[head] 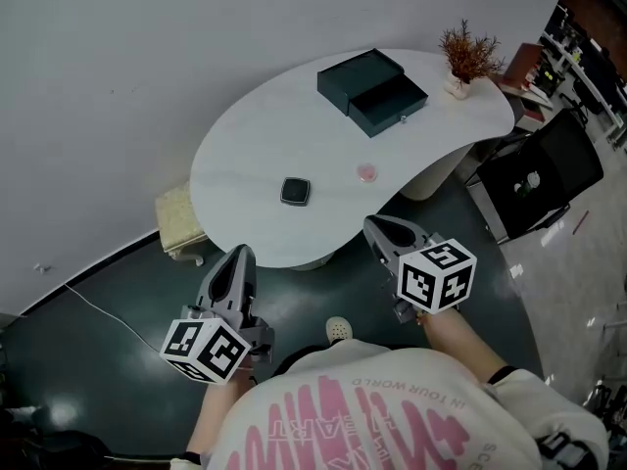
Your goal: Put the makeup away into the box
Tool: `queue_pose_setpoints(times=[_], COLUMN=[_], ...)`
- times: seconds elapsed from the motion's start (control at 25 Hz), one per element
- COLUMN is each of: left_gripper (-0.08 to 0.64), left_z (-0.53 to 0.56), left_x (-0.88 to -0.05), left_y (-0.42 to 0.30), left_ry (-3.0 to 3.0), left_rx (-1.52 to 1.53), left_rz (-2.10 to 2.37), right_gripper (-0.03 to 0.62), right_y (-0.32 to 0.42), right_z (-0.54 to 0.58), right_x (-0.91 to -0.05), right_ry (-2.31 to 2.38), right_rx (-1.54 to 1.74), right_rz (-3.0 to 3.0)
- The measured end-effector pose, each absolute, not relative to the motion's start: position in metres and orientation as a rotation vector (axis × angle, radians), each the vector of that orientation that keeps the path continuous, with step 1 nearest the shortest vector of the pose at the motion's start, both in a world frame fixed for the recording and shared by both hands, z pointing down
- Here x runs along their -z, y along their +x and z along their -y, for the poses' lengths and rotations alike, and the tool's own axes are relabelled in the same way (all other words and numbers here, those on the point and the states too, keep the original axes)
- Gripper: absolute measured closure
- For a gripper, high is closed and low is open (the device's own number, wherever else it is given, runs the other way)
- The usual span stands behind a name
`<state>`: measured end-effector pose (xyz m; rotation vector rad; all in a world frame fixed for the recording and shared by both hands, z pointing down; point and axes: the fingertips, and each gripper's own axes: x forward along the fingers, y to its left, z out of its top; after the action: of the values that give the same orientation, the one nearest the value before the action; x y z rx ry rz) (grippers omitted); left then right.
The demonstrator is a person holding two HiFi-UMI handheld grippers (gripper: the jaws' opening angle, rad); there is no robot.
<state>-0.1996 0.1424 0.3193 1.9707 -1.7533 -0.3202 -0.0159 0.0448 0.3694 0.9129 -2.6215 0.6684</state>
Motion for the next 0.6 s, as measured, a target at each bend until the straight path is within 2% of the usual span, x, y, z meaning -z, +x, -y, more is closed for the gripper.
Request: queue_pose_setpoints(times=[0.6], left_gripper=[0.558], left_z=[-0.082], left_x=[-0.374], left_y=[-0.168], left_ry=[1.908], left_rx=[0.222], left_rz=[1.681], right_gripper=[0.592], right_y=[0.020], right_z=[0.012], right_x=[-0.450], right_ry=[0.921], right_rx=[-0.881], right_rz=[2.490])
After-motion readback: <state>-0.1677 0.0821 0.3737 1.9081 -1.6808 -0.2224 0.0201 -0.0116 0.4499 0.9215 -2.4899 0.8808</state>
